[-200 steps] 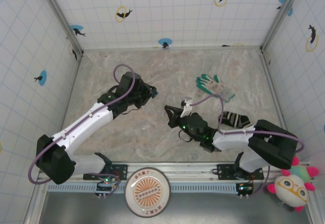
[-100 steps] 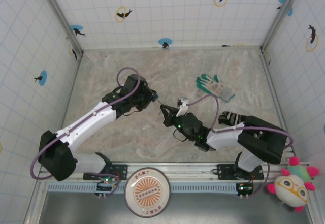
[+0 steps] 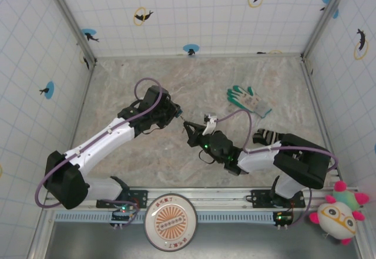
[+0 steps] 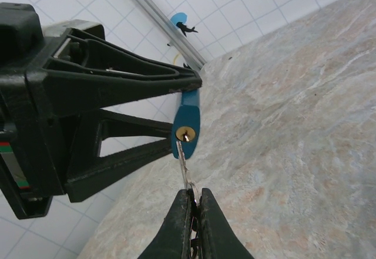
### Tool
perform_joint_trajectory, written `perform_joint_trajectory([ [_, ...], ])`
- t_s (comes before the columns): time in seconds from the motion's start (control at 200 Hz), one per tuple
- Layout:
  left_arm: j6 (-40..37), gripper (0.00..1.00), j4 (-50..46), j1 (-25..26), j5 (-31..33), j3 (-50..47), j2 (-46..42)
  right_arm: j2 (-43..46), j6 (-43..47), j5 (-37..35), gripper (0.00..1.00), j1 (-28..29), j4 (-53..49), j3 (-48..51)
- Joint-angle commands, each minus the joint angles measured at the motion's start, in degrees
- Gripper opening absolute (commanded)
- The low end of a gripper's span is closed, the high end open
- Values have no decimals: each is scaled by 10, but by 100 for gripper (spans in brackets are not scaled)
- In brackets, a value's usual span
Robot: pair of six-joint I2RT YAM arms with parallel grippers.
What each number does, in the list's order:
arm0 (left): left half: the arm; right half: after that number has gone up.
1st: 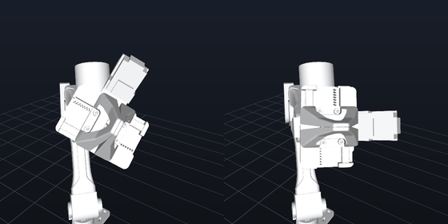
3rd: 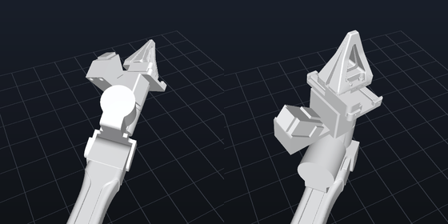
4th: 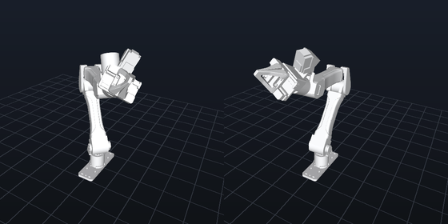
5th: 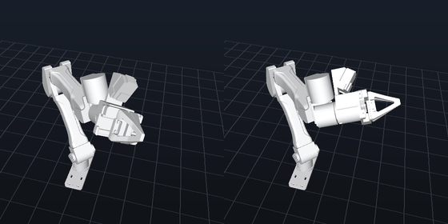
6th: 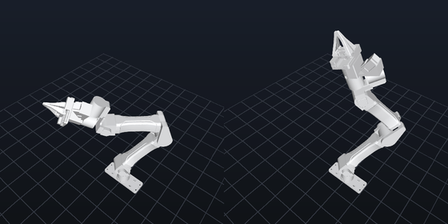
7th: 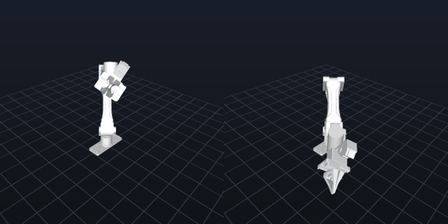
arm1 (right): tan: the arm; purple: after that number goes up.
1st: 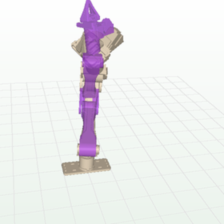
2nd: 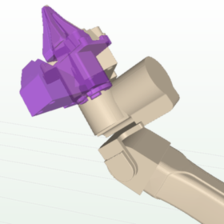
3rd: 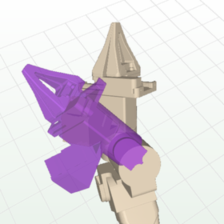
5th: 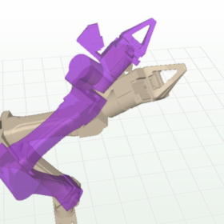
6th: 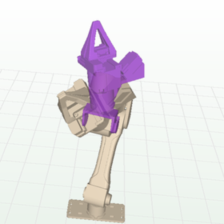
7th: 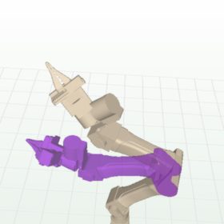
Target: Unlock with the key
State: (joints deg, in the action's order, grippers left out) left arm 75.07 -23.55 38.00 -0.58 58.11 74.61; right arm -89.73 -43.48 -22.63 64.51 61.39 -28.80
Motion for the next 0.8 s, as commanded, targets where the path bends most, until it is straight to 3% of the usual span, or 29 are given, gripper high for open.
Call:
perform_joint_trajectory([
  [0.0,4,17,-1,4,7,7,-7,-7,-5,-5,0,4,14,-25],
  [0.405,-61,17,-43,4,47,49,-2,3,-19,-9,0,4,-12,-24],
  [0.796,-70,17,-34,10,30,51,8,-8,-33,4,0,-4,-4,-34],
])
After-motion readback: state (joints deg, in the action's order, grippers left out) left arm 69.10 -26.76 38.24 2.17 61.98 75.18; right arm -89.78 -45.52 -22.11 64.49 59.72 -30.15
